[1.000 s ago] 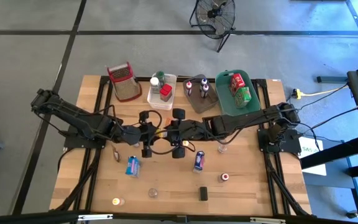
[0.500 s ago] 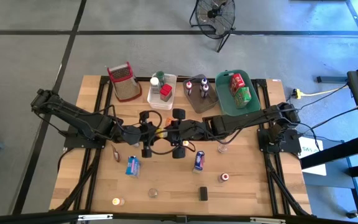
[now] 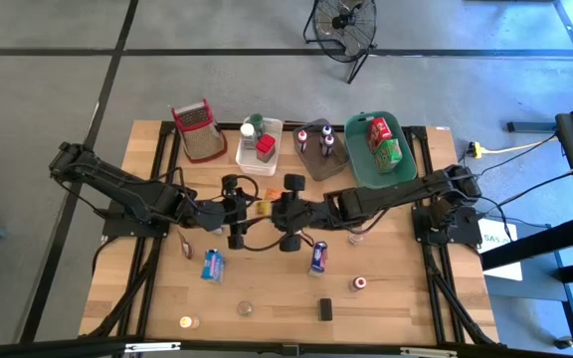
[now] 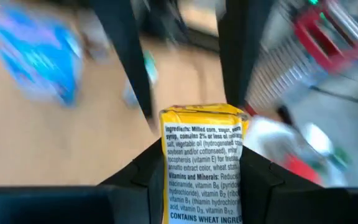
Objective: Pick & Place Kitchen Items
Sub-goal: Put the yellow cereal box into the green bin
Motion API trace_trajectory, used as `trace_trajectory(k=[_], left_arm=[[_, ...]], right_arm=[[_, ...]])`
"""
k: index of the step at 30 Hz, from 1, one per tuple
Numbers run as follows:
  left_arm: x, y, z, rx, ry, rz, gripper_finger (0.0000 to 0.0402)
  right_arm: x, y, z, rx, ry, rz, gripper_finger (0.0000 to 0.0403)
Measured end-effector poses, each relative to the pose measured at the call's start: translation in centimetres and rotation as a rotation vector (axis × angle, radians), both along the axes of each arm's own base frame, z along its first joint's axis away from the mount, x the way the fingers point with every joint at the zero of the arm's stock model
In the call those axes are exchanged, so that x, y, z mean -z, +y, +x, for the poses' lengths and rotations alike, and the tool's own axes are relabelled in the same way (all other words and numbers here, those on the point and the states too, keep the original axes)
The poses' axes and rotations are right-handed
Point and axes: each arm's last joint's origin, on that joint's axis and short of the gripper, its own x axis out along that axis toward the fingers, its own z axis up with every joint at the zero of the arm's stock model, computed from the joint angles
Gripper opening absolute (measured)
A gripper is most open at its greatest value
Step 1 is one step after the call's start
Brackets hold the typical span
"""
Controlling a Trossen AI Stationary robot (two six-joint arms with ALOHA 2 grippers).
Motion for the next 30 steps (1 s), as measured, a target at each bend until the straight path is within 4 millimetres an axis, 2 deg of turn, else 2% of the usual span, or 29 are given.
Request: trace_trajectory(k=[9,14,17,20,23,26,30], left_arm=[[0.0,-0.4,-0.4,-0.018,0.003,0.036,0.0231],[0.2,-0.8,-0.7,-0.013,0.026,0.057,0.0231],[0.3,-0.9,-0.8,-0.010,0.042,0.066,0.0233],[0.5,-1.0,-1.0,-0.020,0.054,0.083,0.0231],[0.6,-0.9,-1.1,-0.023,0.072,0.092,0.0231],[0.8,-0.8,-1.2,-0.025,0.098,0.103,0.0233],[1.1,-0.7,-1.4,-0.042,0.122,0.103,0.0231]], right_arm=[[0.2,2.5,-3.9,0.315,0.071,-0.309,0.0138],[0.1,3.3,-6.5,0.500,0.003,-0.555,0.0138],[-0.3,3.2,-8.3,0.547,-0.036,-0.623,0.0138],[-1.4,2.4,-10.6,0.589,-0.054,-0.586,0.0138],[-2.7,1.0,-12.6,0.670,-0.090,-0.441,0.0138],[-4.2,-0.7,-15.1,0.700,-0.099,-0.376,0.0136],[-4.3,-3.8,-19.0,0.810,-0.226,-0.340,0.0130]])
